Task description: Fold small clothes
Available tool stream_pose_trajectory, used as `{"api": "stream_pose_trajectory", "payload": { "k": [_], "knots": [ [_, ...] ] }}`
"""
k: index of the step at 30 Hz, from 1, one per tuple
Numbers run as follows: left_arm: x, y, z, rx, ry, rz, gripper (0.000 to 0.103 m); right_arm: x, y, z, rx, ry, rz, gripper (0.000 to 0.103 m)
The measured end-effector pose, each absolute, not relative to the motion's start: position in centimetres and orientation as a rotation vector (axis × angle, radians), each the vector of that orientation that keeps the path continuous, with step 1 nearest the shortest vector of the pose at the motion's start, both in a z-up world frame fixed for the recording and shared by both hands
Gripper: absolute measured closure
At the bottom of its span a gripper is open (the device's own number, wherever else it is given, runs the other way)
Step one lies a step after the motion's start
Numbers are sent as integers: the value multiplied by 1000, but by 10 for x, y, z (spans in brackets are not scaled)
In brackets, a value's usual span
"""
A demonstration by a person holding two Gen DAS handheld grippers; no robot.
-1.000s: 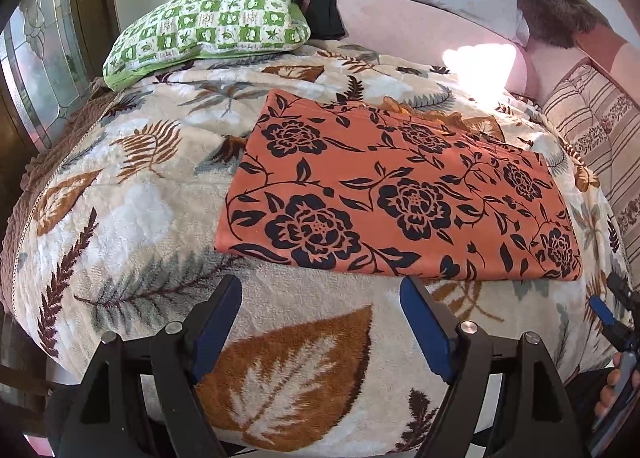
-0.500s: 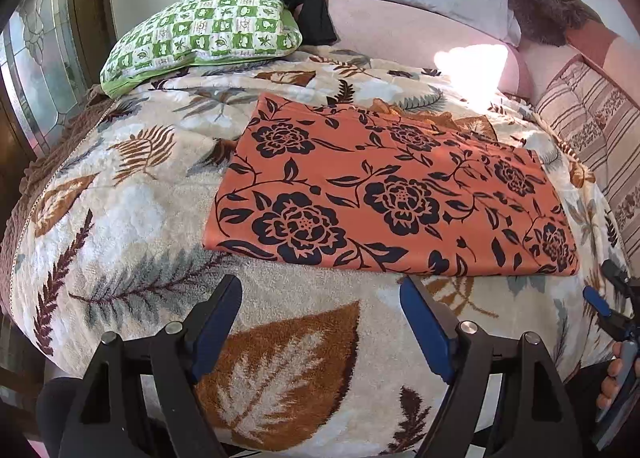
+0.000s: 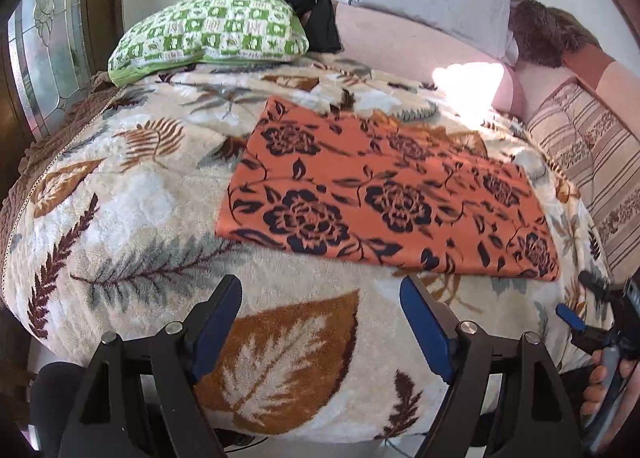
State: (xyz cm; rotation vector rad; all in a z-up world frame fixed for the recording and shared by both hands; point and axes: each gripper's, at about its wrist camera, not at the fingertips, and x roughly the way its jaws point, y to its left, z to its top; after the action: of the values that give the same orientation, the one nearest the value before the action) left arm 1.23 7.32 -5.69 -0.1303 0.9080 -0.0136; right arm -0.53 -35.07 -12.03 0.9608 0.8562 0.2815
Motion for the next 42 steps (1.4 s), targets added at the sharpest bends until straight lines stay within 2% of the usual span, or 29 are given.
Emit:
{"api": "stream_pose_trajectory", "payload": {
  "k": [3, 11, 13, 19, 24, 25, 26, 29, 31, 33, 36, 37, 38, 39, 42],
  "knots": [
    [14, 75, -62, -129, 919, -9, 21, -1, -355, -129, 1114, 880, 276, 21],
    [37, 60, -72, -90, 933, -6, 21, 35, -368, -149, 1225, 956, 151, 21],
    [47, 53, -73, -67, 931, -8, 21, 37, -375, -155, 1285, 924, 146, 21],
    [89, 31, -80, -18, 915, -11, 21, 58, -392, -159, 1314, 892, 85, 21],
    [125, 10, -81, 38, 845, -17, 21, 66, -386, -149, 1211, 904, 73, 24],
    [130, 6, -82, 59, 834, -26, 21, 68, -384, -146, 1174, 904, 70, 39],
    [136, 3, -85, 77, 835, -38, 21, 70, -383, -144, 1142, 910, 64, 64],
    [154, 2, -102, 95, 895, -22, 21, 71, -381, -136, 1056, 909, 46, 84],
    [158, 6, -110, 75, 927, -23, 21, 70, -379, -133, 1016, 922, 23, 86],
    [155, 10, -112, 44, 909, -33, 21, 71, -374, -138, 955, 994, -4, 86],
    [153, 10, -106, 27, 909, -54, 21, 64, -375, -137, 916, 1029, 28, 79],
    [152, 10, -101, 19, 887, -61, 21, 59, -379, -133, 899, 1036, 18, 65],
    [152, 10, -97, 12, 868, -62, 21, 55, -384, -126, 889, 1033, 17, 35],
    [154, 10, -96, 8, 860, -66, 21, 50, -389, -119, 881, 1016, 17, 24],
    [164, 8, -117, 15, 941, -53, 21, 48, -405, -93, 806, 980, 18, 22]
  ]
}}
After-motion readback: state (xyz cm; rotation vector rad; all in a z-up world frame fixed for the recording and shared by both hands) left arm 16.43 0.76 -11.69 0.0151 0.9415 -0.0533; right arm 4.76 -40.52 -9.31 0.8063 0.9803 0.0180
